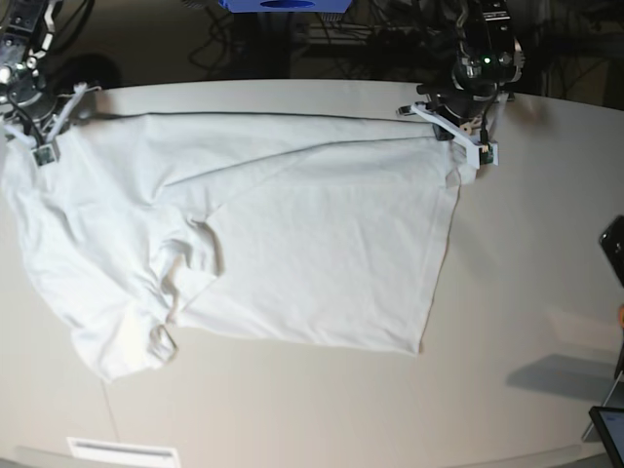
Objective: Fold the T-shirt properly
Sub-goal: 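Open both grippers and release the shirt's folded edge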
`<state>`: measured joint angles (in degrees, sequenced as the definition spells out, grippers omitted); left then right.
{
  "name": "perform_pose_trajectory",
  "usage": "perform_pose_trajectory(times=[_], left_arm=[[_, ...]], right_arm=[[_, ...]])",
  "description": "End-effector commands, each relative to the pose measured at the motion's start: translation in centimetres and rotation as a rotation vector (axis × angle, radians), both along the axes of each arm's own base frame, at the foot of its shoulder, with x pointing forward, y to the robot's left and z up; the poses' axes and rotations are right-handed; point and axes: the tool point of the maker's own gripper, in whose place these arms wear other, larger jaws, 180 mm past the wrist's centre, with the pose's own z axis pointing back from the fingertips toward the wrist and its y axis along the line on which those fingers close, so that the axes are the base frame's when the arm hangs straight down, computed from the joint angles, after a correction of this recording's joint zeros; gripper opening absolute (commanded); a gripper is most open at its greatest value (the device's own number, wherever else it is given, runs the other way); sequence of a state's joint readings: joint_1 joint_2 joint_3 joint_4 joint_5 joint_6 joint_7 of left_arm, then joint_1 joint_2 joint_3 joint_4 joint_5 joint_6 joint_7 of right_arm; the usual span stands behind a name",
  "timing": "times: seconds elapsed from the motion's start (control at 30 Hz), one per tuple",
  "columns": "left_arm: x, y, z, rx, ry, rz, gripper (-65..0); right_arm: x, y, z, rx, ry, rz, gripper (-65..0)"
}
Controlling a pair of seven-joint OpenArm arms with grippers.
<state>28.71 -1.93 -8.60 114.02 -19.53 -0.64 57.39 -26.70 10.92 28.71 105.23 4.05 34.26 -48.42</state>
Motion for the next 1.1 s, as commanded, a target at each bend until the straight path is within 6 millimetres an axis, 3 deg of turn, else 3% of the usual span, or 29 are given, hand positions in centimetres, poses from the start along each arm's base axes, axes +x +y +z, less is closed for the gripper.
perform_pose_trajectory(times=[0.0,0.2,0.83,0.97,1.07], left_arm=[[-0.6,0.4,-0.2,0.015,0.031,0.007,-65.0],[-0.1,1.3,0.2,0.046,0.021,-0.012,-65.0],[-0.4,1.6,0.4,0.055,0.022,-0.01,-65.0],[0.2,1.1,1.2,0.053,-0.007,-0.02,-65.0],[0.8,0.9,1.6,0.047,-0.027,-0.017,-65.0]], right_arm=[[0.4,-1.5,1.2,-0.041,-0.025,-0.018,-64.4],[0.9,-2.9,2.0,-0.072,-0.041,-0.03,-64.3],[0.0,-3.1,1.7,-0.077,-0.004,-0.039,-64.6],[0.9,-2.8,2.9,-0.089,-0.048,-0.021,-64.6],[2.8,-2.5,4.6,-0.107,-0.109,-0.005,-64.6]])
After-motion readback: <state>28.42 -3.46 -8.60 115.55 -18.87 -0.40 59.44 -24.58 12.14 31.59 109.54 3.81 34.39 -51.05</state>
